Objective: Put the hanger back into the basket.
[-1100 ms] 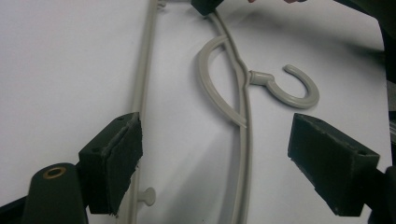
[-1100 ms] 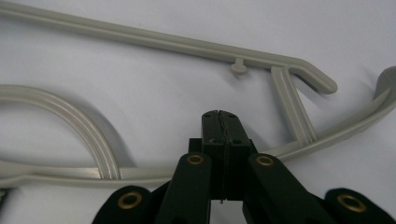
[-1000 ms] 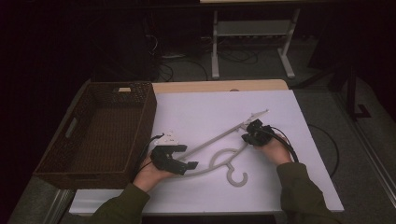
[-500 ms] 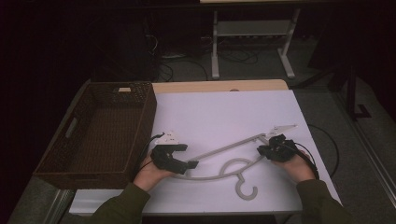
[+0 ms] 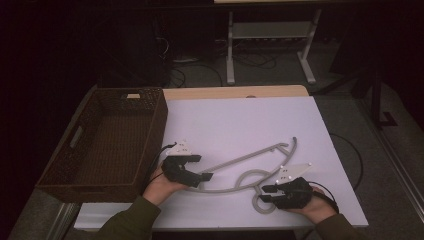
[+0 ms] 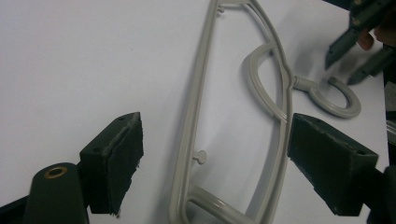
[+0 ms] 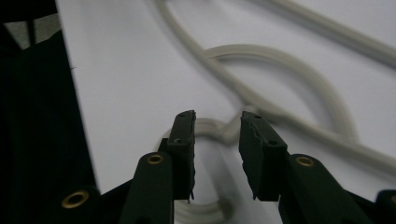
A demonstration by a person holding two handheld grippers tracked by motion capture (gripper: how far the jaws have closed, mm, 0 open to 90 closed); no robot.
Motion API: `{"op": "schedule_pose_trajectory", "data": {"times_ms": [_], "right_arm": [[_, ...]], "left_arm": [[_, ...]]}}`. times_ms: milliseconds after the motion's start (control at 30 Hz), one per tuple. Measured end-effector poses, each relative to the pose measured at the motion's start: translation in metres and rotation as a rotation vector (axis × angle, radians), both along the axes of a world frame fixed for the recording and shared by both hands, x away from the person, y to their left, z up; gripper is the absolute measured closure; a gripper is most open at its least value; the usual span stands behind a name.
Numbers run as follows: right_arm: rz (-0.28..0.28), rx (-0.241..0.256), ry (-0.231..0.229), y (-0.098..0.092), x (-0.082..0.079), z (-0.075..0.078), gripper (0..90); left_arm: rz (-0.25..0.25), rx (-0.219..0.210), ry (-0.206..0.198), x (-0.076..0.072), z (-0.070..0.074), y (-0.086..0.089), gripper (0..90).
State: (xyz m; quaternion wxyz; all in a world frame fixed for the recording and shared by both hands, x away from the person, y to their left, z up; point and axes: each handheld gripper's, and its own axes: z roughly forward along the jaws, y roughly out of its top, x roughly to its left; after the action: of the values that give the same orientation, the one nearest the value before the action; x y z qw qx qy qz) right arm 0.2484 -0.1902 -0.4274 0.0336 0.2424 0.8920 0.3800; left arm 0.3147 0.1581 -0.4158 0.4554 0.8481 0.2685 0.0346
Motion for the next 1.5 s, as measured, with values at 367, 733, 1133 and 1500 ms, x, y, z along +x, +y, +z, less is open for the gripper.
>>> {"op": "schedule_pose_trajectory", "data": {"times_ms": [367, 733, 1133, 1500], "right_arm": [[0.100, -0.040, 0.030, 0.009, -0.013, -0.010, 67.7], [0.147, -0.099, -0.007, 0.015, -0.016, -0.015, 72.6], [0.135, -0.098, -0.007, 0.014, -0.015, -0.016, 78.4], [0.129, -0.063, 0.030, 0.016, -0.011, -0.012, 79.6]], "left_arm": [[-0.001, 0.011, 0.005, 0.000, -0.001, 0.000, 19.1], [-0.011, 0.014, 0.016, 0.000, -0.002, -0.001, 19.5], [-0.013, 0.013, 0.020, 0.000, -0.004, -0.002, 19.8], [-0.041, 0.035, 0.016, -0.002, -0.004, -0.005, 19.8]]}}
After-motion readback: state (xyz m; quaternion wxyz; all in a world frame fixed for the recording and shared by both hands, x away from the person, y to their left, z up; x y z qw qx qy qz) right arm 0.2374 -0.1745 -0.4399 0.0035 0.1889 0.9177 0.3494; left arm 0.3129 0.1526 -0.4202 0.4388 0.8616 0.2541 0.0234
